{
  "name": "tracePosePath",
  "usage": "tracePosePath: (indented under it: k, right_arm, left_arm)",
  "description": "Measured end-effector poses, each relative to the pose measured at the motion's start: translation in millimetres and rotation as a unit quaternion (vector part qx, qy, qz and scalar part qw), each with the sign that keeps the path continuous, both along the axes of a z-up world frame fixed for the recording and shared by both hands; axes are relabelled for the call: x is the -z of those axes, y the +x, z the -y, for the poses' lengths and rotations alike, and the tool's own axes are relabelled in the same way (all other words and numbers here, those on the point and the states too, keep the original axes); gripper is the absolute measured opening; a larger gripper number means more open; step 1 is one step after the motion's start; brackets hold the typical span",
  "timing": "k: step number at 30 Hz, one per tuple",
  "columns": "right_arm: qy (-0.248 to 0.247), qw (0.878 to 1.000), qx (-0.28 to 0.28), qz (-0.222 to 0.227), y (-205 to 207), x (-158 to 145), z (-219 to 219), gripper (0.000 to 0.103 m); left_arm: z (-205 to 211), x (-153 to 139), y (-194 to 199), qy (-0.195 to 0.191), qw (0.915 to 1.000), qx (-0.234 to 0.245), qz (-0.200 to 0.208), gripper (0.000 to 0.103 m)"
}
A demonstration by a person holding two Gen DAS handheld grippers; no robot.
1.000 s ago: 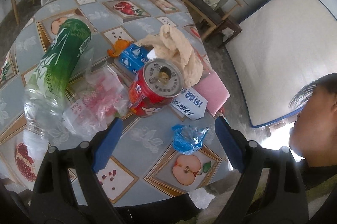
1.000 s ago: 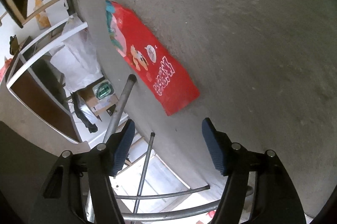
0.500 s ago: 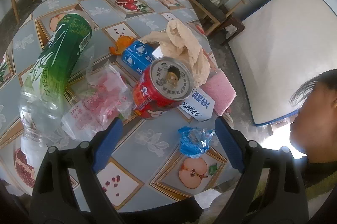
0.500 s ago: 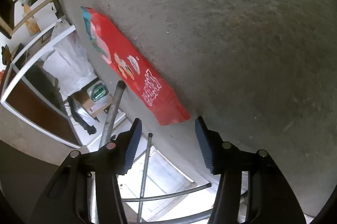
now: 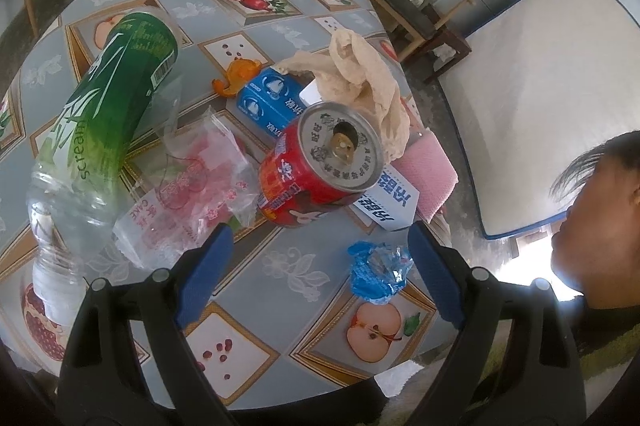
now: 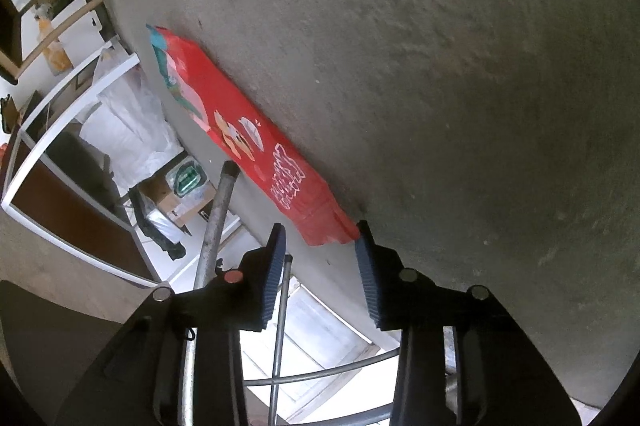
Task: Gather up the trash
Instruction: 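Lower the right tool toward the red snack bag on the floor and grasp it, then carry the red snack bag into the blue wastebasket with the right tool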
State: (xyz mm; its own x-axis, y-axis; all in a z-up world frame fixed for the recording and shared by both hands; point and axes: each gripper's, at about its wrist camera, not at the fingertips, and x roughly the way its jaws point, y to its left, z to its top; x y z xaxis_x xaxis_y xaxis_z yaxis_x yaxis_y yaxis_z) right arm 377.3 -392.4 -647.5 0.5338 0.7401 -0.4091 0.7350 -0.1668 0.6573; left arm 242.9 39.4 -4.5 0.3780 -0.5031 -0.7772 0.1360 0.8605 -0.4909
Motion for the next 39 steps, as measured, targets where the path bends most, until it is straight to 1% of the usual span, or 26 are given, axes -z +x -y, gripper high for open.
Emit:
tracePosePath:
  k: [4,5,7,9,13,14,20,22,25,27,29,30,31,32,33,35,36,38,39]
  right_arm:
    - [-0.006,1.0,-0.01,-0.002,3,2,1,0.029]
    - [-0.008,1.0,-0.013,-0.004,4,2,2,0.025]
    - [-0.01,1.0,-0.016,-0.006,5,4,1,0.022]
    - [-0.014,1.0,-0.018,-0.008,6,5,1,0.014]
    - [-0.017,1.0,-0.02,-0.011,7,8,1,0.009]
    - [-0.022,0.999,-0.023,-0.013,7,7,2,0.006]
    - [-0.05,0.998,-0.031,-0.005,10,-2,6,0.004]
    - [-0.079,0.996,-0.041,0.002,13,-17,11,0.003]
    - [-0.14,0.988,-0.06,0.032,22,-55,22,0.002]
    - [-0.187,0.978,-0.079,0.05,28,-86,29,0.002]
    - [-0.234,0.965,-0.097,0.066,33,-116,36,0.001]
    - [-0.266,0.955,-0.108,0.075,35,-137,40,0.001]
    - [-0.286,0.948,-0.113,0.084,36,-155,45,0.001]
    - [-0.297,0.944,-0.116,0.088,36,-167,48,0.001]
    - [-0.315,0.937,-0.119,0.097,34,-187,55,0.001]
    - [-0.329,0.931,-0.119,0.108,30,-212,65,0.0]
    - [-0.337,0.926,-0.118,0.118,24,-232,73,0.0]
    - [-0.341,0.924,-0.114,0.13,12,-257,86,0.0]
    - [-0.346,0.922,-0.112,0.136,2,-274,94,0.0]
  left_arm:
    - [0,1,1,0.001,1.0,0.0,0.0,0.085]
    - [0,1,1,0.001,1.0,0.0,0.0,0.085]
    - [-1,1,1,0.002,1.0,-0.001,0.001,0.085]
    - [-2,1,1,0.001,1.0,-0.002,0.002,0.085]
    - [-6,1,0,0.002,1.0,-0.006,0.001,0.085]
    - [-6,1,0,0.002,1.0,-0.007,0.001,0.085]
    - [-8,3,0,0.002,0.9999,-0.01,0.0,0.085]
    - [-8,2,0,0.001,1.0,-0.009,0.002,0.085]
    - [-9,3,-1,0.0,1.0,-0.008,0.005,0.085]
    - [-9,4,-2,-0.005,0.9999,-0.007,0.007,0.085]
    - [-10,3,-5,-0.01,0.9999,-0.006,0.01,0.085]
    - [-11,2,-7,-0.015,0.9998,-0.005,0.013,0.085]
    - [-11,2,-8,-0.018,0.9997,-0.005,0.015,0.085]
    - [-12,2,-10,-0.025,0.9995,-0.004,0.018,0.085]
    - [-12,1,-11,-0.03,0.9993,-0.003,0.021,0.085]
    - [-13,1,-15,-0.043,0.9987,-0.002,0.028,0.085]
    - [-14,1,-16,-0.047,0.9984,-0.001,0.03,0.085]
    - [-16,3,-19,-0.062,0.9974,0.0,0.037,0.085]
    - [-16,3,-21,-0.072,0.9966,0.001,0.04,0.085]
